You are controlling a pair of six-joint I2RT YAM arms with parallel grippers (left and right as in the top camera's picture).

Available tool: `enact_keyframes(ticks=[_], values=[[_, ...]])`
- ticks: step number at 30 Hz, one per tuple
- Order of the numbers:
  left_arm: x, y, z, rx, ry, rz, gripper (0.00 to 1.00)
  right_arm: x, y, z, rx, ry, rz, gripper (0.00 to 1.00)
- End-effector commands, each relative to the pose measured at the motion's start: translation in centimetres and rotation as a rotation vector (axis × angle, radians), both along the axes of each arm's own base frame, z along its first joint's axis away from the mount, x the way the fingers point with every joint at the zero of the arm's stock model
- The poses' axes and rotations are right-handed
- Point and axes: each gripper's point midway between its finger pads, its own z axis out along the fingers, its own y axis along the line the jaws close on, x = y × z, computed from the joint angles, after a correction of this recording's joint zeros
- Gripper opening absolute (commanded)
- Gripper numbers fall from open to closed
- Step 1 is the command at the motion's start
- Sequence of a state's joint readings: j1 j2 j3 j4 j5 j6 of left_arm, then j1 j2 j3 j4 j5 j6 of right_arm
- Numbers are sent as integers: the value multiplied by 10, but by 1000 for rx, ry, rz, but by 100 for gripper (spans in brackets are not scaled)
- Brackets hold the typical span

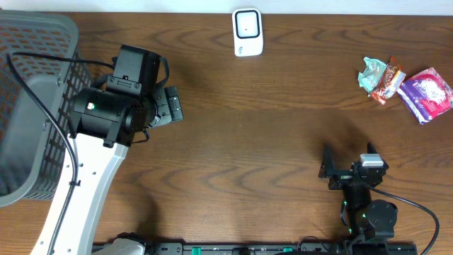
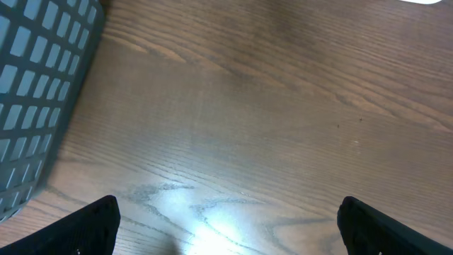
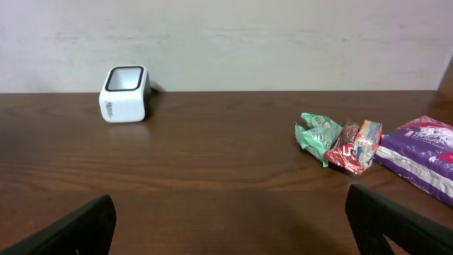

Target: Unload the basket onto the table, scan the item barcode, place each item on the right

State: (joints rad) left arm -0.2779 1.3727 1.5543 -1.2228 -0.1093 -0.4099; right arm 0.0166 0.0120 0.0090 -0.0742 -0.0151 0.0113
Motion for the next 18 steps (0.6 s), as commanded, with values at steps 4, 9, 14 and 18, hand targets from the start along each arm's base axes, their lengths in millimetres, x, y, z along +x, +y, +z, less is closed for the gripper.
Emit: enact_keyframes(ticks=[4,9,14,18], values=[[-6,4,7,15,-22,-12,98,0,-3,-1,10,-1,-13,99],[-19,7,7,9,-38,-13,98,0,-3,-1,10,-1,-13,99],[-27,10,5,-9,-102,-13,98,0,-3,-1,10,-1,-13,99],[-40,13,-5,-31,-181,-12,98,0,-3,-1,10,-1,-13,99]])
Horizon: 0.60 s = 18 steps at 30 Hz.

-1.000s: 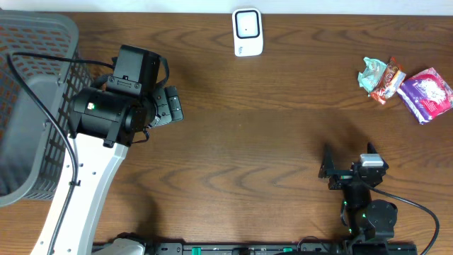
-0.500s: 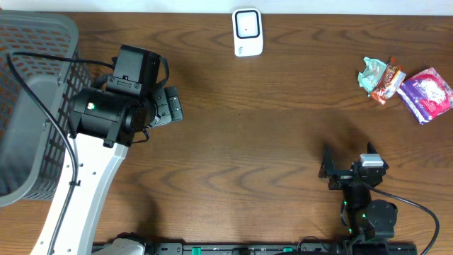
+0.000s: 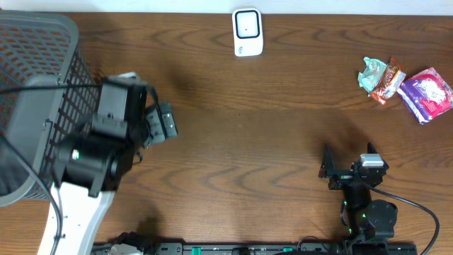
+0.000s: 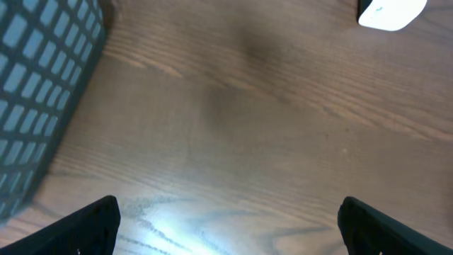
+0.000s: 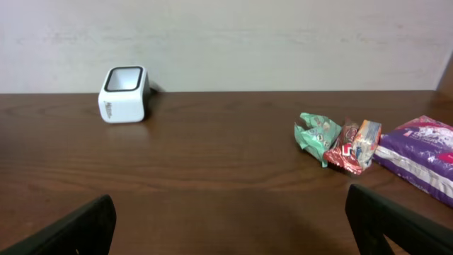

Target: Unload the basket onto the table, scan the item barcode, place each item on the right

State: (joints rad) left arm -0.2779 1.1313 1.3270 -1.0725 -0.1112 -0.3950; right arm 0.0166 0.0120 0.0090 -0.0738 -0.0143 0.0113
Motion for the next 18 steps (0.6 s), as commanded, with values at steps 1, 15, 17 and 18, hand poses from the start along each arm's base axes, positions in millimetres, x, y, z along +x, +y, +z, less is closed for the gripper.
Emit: enact_keyframes(ticks=[1,15,17,18], values=[[-17,7,-12,2,-33,0,98,0,-3,-1,9,-1,-12,99],[-71,30,-7,-13,-231,31,98,0,-3,-1,10,-1,-12,99],[-71,31,-12,-18,-247,32,98,0,-3,-1,10,-1,-12,99],[-70,30,-14,-22,-260,33,98,0,-3,-1,10,-1,-12,99]])
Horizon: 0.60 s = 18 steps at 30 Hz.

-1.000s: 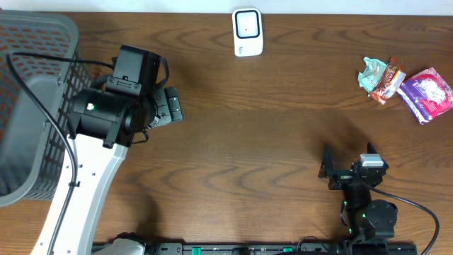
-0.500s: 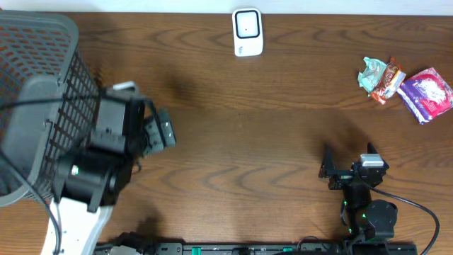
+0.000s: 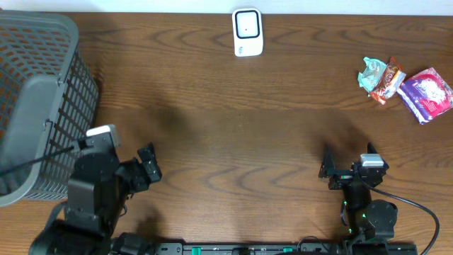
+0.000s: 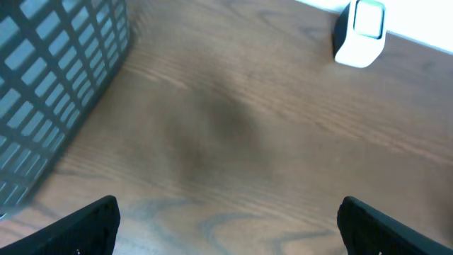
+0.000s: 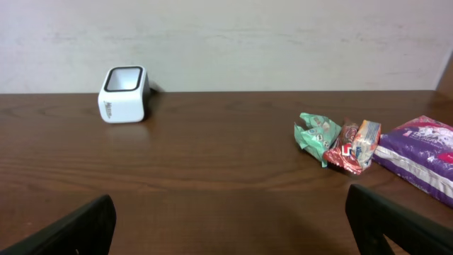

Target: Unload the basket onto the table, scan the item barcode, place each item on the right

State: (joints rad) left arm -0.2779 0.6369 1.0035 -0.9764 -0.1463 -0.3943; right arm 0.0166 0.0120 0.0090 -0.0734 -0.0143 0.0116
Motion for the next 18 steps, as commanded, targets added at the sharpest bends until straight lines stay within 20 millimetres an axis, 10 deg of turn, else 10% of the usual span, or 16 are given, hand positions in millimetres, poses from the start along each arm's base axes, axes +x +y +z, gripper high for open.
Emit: enact_keyframes(ticks=[1,8,18], values=[[2,4,-17,18,-15,15,98,0,-3,-1,9,-1,-12,99],[-10,11,-46,6,-51,34,98,0,-3,-1,9,-1,-12,99],[-6,20,-38,53,-243,13,98,0,-3,-1,9,-1,-12,99]])
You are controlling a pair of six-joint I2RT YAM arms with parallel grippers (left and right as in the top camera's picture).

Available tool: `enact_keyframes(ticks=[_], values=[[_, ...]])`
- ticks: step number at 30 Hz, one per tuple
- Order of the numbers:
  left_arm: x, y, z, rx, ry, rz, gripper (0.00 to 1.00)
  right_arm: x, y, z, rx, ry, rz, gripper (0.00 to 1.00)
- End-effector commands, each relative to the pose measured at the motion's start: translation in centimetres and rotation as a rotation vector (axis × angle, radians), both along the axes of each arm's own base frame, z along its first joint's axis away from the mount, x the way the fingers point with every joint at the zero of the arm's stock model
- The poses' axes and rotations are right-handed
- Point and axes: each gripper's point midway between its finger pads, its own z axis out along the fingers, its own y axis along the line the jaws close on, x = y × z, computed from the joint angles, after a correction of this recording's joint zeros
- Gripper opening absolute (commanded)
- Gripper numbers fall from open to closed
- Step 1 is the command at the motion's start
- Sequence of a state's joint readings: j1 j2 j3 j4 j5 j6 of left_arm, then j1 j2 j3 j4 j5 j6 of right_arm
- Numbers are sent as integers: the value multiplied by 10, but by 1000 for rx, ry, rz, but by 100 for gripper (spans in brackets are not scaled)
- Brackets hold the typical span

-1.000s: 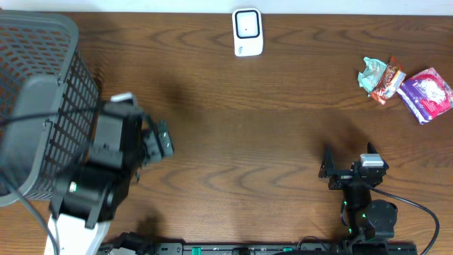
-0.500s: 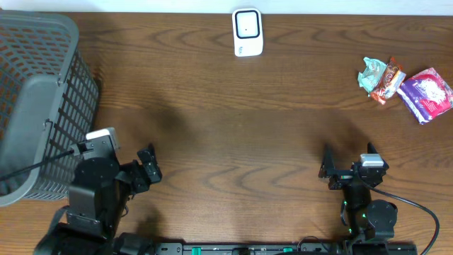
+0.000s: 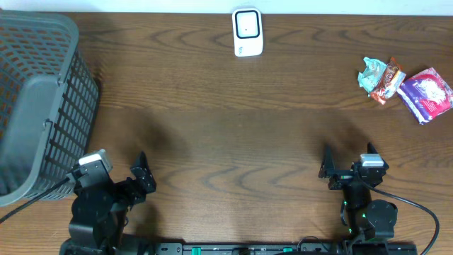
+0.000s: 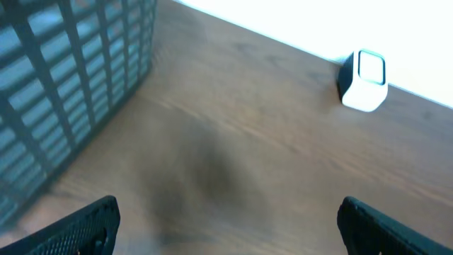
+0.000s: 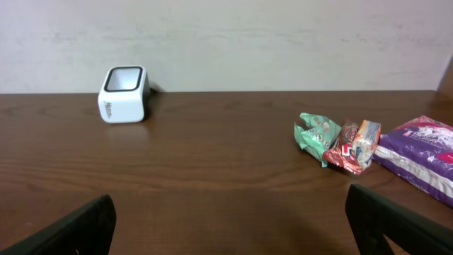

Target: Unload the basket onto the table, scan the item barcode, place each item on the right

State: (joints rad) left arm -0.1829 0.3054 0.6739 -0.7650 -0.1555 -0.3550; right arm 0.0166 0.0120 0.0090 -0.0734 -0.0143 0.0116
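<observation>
The white barcode scanner (image 3: 247, 32) stands at the far middle of the table, also visible as the scanner (image 4: 365, 80) and the scanner (image 5: 124, 93). Three snack packets lie at the far right: a green one (image 5: 317, 133), a red-orange one (image 5: 354, 147) and a purple one (image 5: 417, 157). My left gripper (image 3: 144, 176) sits low at the front left, open and empty, with its fingers (image 4: 85, 227) wide apart. My right gripper (image 3: 347, 161) rests at the front right, open and empty, facing the packets.
A large grey mesh basket (image 3: 42, 106) fills the left side of the table, close to my left arm; its wall (image 4: 64, 99) is blurred in the left wrist view. A pale wall (image 5: 226, 35) runs behind the table.
My left arm has drawn further back toward the front edge, and its camera now looks more level, with the scanner lower in its view. The right arm and the packets have not moved.
My left arm first reached out beside the basket at mid-table, gripper open and empty. At each later moment it stood nearer the front left, and now it is folded low there. The right arm stayed at rest and nothing on the table moved.
</observation>
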Motion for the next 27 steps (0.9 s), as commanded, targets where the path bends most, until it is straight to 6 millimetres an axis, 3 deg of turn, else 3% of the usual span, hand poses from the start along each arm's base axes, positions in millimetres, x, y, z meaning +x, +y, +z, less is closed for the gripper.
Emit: enact_keyframes(ticks=[1,6,17,27], values=[[7,-8,-2,85,-61,-97,98,0,-3,-1,9,-1,-12,99],[19,-23,3,92,-183,-192,98,0,-3,-1,9,-1,-12,99],[34,-26,6,85,-369,-192,98,0,-3,-1,9,-1,-12,99],[36,-33,12,137,-536,-253,98,0,-3,-1,9,-1,-12,99]])
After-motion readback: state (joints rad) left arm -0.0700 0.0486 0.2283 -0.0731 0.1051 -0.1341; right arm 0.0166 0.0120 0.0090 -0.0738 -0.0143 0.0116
